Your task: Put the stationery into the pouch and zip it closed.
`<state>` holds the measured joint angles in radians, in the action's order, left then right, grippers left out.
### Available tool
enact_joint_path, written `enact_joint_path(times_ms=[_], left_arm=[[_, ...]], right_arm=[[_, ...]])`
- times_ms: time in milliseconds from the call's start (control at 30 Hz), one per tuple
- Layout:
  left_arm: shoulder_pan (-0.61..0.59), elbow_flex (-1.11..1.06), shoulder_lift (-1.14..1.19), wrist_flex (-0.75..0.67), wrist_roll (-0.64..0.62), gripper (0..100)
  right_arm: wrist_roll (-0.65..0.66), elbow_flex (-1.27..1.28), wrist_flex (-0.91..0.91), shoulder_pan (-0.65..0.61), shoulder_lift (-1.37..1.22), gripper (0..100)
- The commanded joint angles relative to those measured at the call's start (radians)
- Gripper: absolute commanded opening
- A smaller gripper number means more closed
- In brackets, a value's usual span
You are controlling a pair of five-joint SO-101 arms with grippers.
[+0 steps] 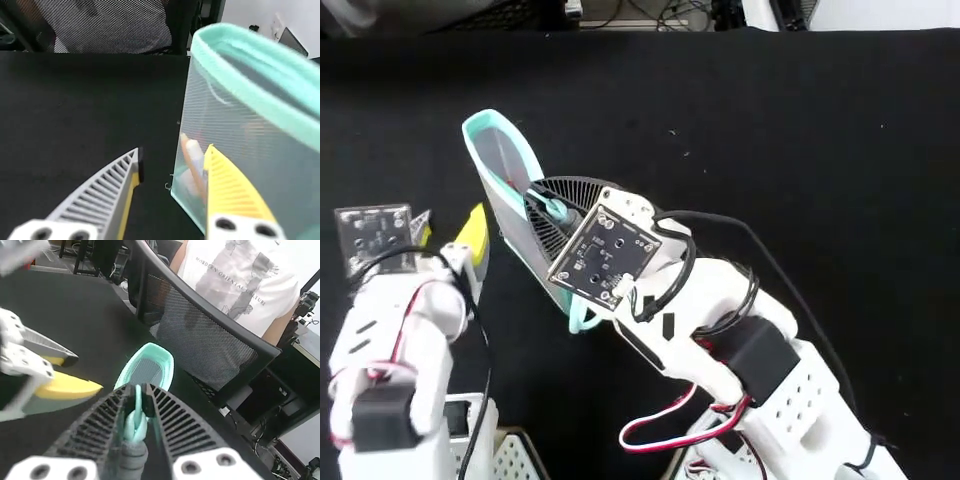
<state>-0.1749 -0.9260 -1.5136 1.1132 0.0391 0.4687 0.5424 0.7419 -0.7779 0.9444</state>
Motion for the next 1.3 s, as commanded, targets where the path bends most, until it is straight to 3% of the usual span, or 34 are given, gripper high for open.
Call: enact_joint_path(times_ms=[0,167,467,600,700,800,1033,1267], left_arm=[[0.077,0.153,0.0,0.152,0.095,22],[0.306,0.2,0.002,0.241,0.087,22],[0.351,0.202,0.0,0.261,0.018,27],[0.504,0.217,-0.071,0.316,0.051,27],[0.585,0.157,-0.15,0.267,0.037,27],[0.544,-0.007,-0.219,0.124,0.04,27],[0.311,-0.295,-0.301,-0.212,0.038,27],[0.272,-0.326,-0.302,-0.25,0.038,27]], right_arm=[[0.011,-0.053,-0.034,-0.003,0.031,1.1],[0.011,-0.054,-0.034,0.026,0.031,1.1],[0.009,-0.054,-0.058,0.103,0.031,1.1],[0.009,-0.054,-0.058,0.103,0.031,1.1],[0.009,-0.054,-0.054,0.1,0.031,1.1],[0.009,-0.054,-0.052,0.1,0.035,1.1],[0.009,-0.061,-0.021,0.097,0.039,1.1],[0.009,-0.061,-0.015,0.095,0.039,1.1]])
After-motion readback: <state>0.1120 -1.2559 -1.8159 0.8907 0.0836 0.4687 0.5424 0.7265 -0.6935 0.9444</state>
